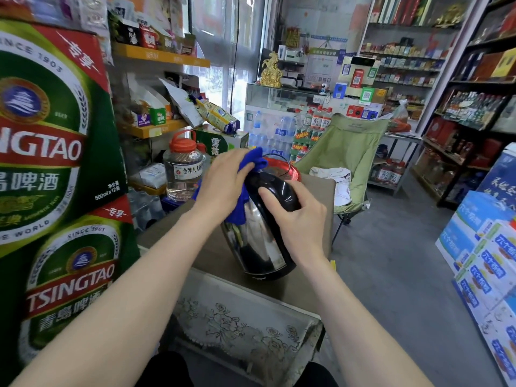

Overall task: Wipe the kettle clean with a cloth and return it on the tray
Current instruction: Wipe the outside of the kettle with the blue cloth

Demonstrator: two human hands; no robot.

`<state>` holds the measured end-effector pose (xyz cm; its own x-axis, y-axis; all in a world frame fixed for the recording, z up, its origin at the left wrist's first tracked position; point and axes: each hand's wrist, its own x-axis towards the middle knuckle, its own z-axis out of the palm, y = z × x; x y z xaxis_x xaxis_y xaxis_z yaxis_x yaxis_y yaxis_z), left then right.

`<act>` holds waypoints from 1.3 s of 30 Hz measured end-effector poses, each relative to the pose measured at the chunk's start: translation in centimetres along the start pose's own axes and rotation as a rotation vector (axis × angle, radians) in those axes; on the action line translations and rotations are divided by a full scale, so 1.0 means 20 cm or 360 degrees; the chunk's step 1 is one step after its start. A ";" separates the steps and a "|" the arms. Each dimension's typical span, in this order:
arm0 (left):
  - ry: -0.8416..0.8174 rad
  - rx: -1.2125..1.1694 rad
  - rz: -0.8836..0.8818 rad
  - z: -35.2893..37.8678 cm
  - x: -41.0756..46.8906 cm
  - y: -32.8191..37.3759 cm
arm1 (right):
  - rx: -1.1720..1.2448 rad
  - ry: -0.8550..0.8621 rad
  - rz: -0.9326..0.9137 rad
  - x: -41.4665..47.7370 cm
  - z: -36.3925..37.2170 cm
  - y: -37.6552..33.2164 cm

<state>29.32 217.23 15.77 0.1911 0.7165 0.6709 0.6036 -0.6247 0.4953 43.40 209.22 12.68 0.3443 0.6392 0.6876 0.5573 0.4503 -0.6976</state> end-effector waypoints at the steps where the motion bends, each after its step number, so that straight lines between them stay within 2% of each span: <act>1: 0.0065 -0.0005 0.0004 0.01 -0.02 -0.02 | 0.0021 0.0012 0.0030 0.00 0.00 0.00; 5: 0.0266 -0.0085 0.0110 0.08 -0.19 0.00 | 0.0249 0.0160 0.0259 0.04 -0.02 -0.03; 9: 0.0407 -0.0231 -0.0046 0.21 -0.41 0.05 | 0.0507 0.0345 0.0452 0.10 -0.01 -0.05; 10: 0.0437 -0.0337 -0.0167 0.22 -0.43 0.06 | 0.0536 0.0338 0.0451 0.10 -0.01 -0.05; 12: 0.0500 -0.0539 -0.0605 0.23 -0.39 0.02 | 0.0539 0.0288 0.0427 0.09 -0.02 -0.05; 14: 0.0427 -0.0819 -0.1157 0.21 -0.30 -0.08 | 0.0557 0.0248 0.0426 0.10 -0.04 -0.05; 16: 0.0284 -0.1130 -0.1429 0.17 -0.22 -0.16 | 0.0620 0.0259 0.0450 0.12 -0.07 -0.06; 19: 0.0212 -0.1069 -0.1348 0.13 -0.19 -0.19 | 0.0807 0.0352 0.0546 0.17 -0.08 -0.08; 21: 0.0254 -0.0796 -0.1125 0.12 -0.22 -0.14 | 0.0823 0.0414 0.0581 0.19 -0.07 -0.11; 25: 0.0442 -0.0398 -0.0479 0.19 -0.37 0.07 | 0.0832 0.0563 0.0566 0.22 -0.03 -0.15; 30: 0.0461 0.0262 -0.0067 0.27 -0.32 0.10 | 0.0848 0.0606 0.0570 0.20 0.00 -0.17; 32: 0.0496 0.0272 0.0036 0.22 -0.24 0.11 | 0.0846 0.0581 0.0536 0.19 -0.02 -0.17; 35: 0.0519 -0.0072 -0.0078 0.12 -0.09 0.16 | 0.0780 0.0435 0.0464 0.16 -0.03 -0.16; 37: 0.0487 -0.0346 -0.0361 0.04 0.02 0.12 | 0.0757 0.0331 0.0458 0.14 -0.04 -0.14; 39: 0.0329 -0.0571 -0.0751 -0.01 0.08 0.07 | 0.0754 0.0275 0.0458 0.12 -0.05 -0.13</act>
<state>30.28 217.51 17.66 -0.2078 0.8883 0.4096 0.2821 -0.3466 0.8946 43.49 209.06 16.38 0.5724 0.6841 0.4520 0.0379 0.5286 -0.8480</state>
